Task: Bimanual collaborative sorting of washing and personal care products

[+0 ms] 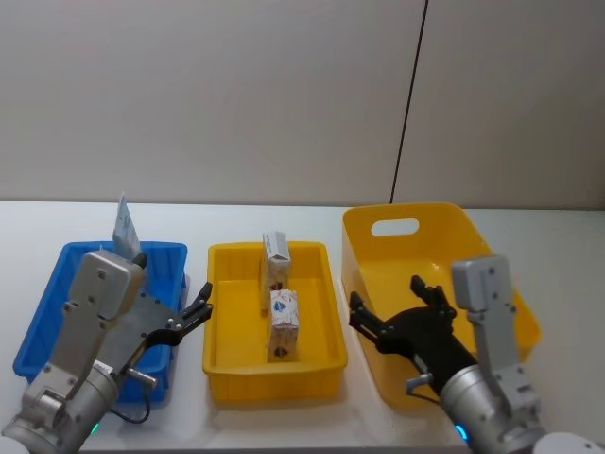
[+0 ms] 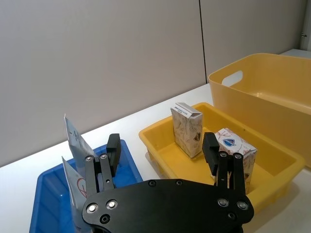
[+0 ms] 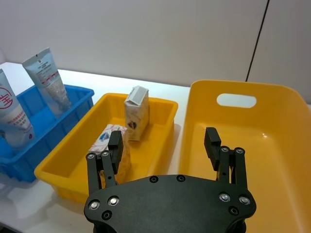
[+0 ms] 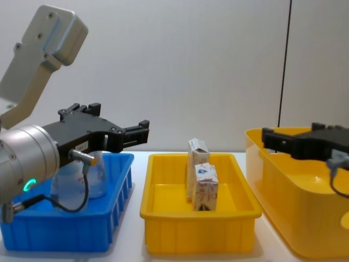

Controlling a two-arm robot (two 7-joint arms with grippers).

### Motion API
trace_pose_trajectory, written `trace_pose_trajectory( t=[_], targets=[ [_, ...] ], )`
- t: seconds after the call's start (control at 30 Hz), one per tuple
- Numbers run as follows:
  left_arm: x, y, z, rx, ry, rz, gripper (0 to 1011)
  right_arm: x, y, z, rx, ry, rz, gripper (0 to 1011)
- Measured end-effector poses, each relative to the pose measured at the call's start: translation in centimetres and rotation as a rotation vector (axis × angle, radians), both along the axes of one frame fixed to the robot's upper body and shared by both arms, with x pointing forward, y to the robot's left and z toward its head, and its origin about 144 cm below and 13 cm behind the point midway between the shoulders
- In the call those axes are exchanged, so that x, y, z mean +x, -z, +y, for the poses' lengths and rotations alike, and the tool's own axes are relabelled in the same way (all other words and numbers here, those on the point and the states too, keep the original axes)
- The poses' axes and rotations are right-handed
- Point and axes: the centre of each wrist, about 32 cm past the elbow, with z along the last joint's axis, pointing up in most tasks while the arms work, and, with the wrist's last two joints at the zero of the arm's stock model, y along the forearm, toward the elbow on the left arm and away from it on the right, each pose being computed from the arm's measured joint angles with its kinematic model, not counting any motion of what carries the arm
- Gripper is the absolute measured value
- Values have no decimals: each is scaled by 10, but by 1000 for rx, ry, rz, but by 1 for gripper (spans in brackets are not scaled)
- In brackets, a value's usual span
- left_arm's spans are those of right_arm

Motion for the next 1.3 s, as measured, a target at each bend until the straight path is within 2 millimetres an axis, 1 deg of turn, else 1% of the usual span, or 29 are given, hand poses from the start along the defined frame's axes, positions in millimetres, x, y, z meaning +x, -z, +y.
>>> trace_pose_trajectory(
  t=[0.37,0.7,1.0,1.3],
  targets=[
    [0,0,0,0,0,0,1001,8,-5,28,6,34,60,1004],
    [0,0,0,0,0,0,1001,18,-14,56,17,76,154,1004],
    [0,0,0,0,0,0,1001,31,-21,73,24,74,232,1004],
    [0,0,0,0,0,0,1001,45,-26,83,30,63,313,1004]
  ],
)
